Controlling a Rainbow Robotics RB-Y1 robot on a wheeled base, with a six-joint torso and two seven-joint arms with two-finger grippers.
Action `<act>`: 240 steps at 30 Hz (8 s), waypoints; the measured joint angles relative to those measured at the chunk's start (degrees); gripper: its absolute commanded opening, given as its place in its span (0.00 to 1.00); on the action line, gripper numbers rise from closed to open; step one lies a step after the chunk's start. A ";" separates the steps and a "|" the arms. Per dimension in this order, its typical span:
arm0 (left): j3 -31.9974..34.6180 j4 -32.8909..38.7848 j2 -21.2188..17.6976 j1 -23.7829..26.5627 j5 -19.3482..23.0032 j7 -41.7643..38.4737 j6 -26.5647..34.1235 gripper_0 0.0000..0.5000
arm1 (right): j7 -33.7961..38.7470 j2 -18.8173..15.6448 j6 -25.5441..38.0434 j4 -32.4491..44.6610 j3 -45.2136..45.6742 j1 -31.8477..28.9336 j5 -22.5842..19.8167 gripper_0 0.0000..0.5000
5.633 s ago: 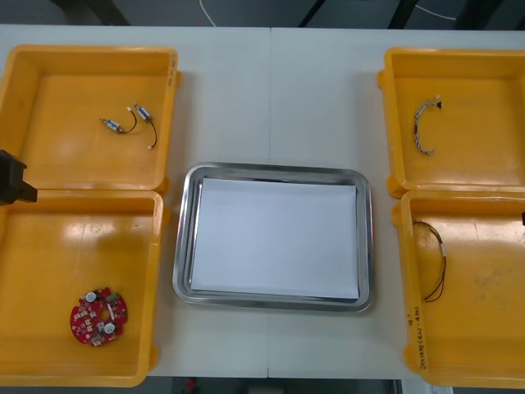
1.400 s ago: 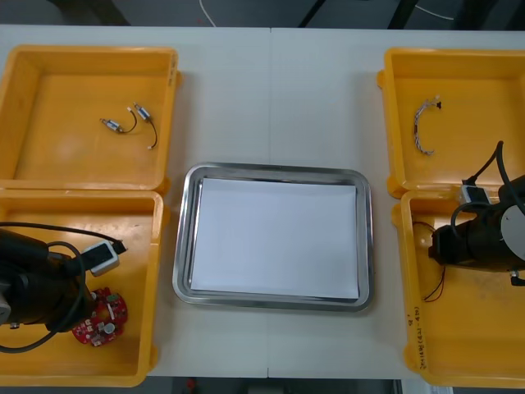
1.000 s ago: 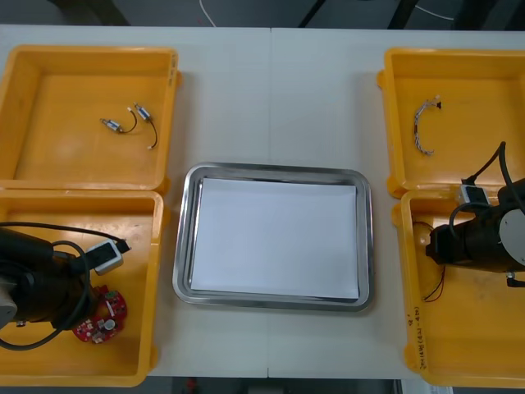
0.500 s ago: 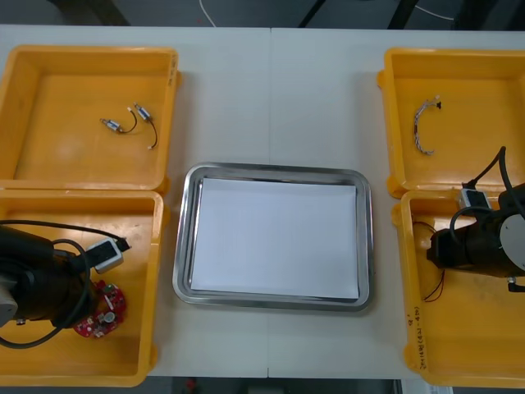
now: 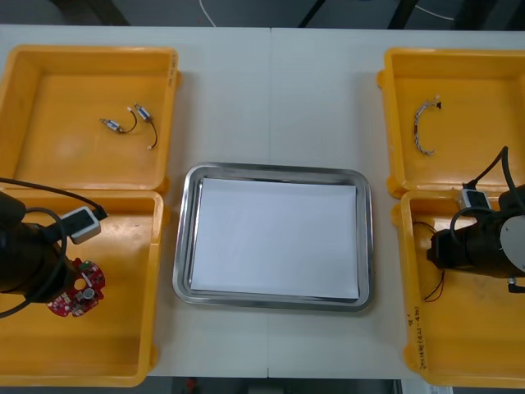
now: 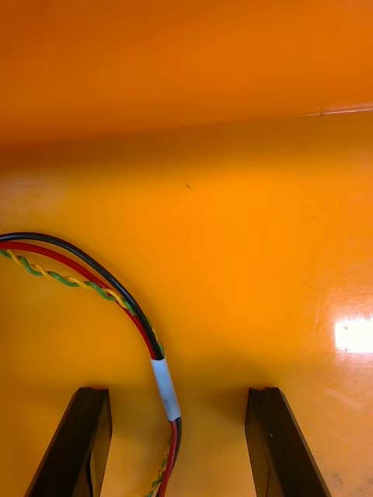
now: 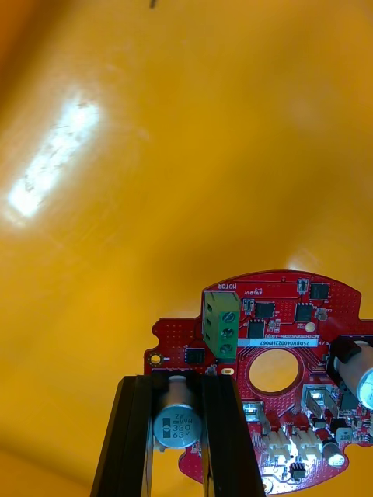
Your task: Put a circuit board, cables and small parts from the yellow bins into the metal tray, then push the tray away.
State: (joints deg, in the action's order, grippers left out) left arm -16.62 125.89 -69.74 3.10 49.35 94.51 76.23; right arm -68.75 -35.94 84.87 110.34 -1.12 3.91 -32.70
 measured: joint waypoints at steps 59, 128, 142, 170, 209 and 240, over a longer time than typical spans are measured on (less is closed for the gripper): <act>-22.99 3.81 29.50 31.53 -13.78 -50.16 25.23 0.00 | -1.17 -17.16 24.72 25.28 24.29 -0.38 -31.19 0.00; -10.67 0.58 30.48 31.68 -11.14 -52.61 33.25 1.00 | -12.27 -22.69 24.70 21.56 12.20 15.18 -36.45 0.00; 3.09 -4.60 24.66 31.72 -6.24 -52.61 33.32 1.00 | -12.27 -22.50 24.77 20.83 -7.50 34.09 -36.49 0.00; 11.07 -35.53 26.04 40.79 -12.87 -44.04 22.56 1.00 | -38.06 -4.85 24.92 14.57 -26.51 41.03 -22.21 0.00; 11.06 -63.81 36.73 49.50 -23.05 -44.01 2.58 1.00 | -38.68 4.37 13.47 1.83 -46.09 37.78 -1.33 0.00; 5.21 -71.15 38.13 50.38 -24.38 -48.83 -5.73 0.00 | -38.67 5.38 12.00 0.63 -47.78 35.98 3.62 1.00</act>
State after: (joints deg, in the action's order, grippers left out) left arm -11.41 54.74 -31.61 53.48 24.97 45.68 70.50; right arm -107.42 -30.56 96.87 110.97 -48.90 39.89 -29.08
